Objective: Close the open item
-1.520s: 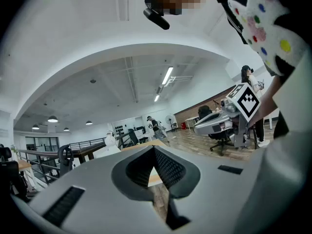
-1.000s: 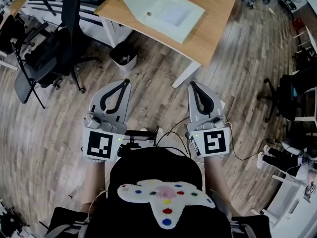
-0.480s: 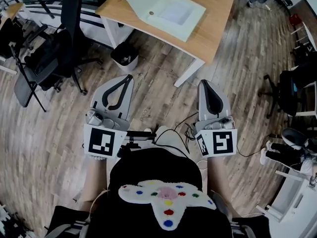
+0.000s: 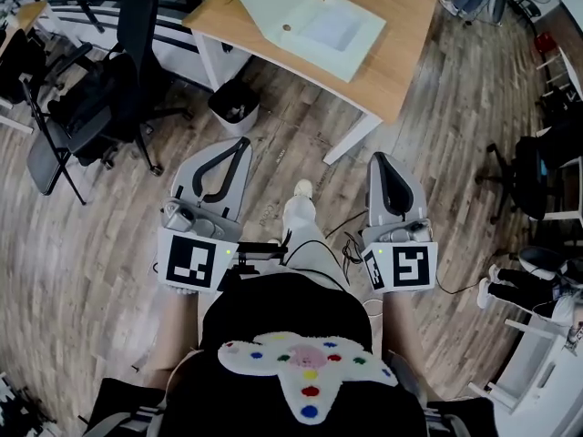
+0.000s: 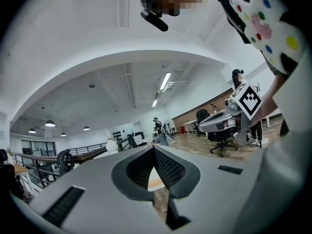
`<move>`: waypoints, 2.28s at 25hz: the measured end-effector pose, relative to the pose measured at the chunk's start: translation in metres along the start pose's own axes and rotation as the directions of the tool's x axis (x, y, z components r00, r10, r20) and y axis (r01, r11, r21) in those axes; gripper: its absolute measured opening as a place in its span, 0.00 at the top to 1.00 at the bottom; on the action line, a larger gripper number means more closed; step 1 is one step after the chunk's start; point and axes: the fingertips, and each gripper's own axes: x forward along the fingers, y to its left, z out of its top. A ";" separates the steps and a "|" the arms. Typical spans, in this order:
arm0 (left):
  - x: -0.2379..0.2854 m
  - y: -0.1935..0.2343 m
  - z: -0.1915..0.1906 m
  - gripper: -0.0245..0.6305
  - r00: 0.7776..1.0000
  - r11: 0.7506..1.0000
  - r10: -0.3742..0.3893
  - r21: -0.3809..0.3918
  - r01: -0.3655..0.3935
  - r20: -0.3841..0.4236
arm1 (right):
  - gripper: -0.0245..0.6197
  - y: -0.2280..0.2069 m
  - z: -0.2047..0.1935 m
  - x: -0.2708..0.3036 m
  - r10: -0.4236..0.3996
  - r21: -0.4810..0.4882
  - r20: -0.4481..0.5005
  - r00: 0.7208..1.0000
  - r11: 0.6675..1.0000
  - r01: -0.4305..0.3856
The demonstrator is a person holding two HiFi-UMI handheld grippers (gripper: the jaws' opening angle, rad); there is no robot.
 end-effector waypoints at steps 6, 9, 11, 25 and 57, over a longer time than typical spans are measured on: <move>0.016 0.009 -0.004 0.95 1.000 1.000 0.015 0.012 -0.015 -0.001 | 0.95 -0.007 0.000 0.026 0.026 -0.013 0.021 0.999 1.000 -0.026; 0.028 0.014 -0.007 0.95 1.000 1.000 0.022 0.011 -0.022 -0.005 | 0.95 -0.014 0.000 0.040 0.037 -0.021 0.024 0.999 0.999 -0.036; 0.039 0.018 -0.007 0.95 1.000 1.000 0.031 -0.007 -0.031 -0.006 | 0.95 -0.021 0.000 0.050 0.043 -0.023 0.024 0.999 0.999 -0.043; 0.140 0.057 -0.019 0.95 0.996 0.996 0.080 -0.042 -0.081 -0.033 | 0.95 -0.088 -0.018 0.144 0.088 -0.014 0.009 0.996 0.996 -0.088; 0.285 0.112 -0.024 0.95 0.972 0.968 0.212 -0.116 -0.224 -0.106 | 0.95 -0.182 -0.028 0.286 0.257 0.031 0.016 0.966 0.966 -0.257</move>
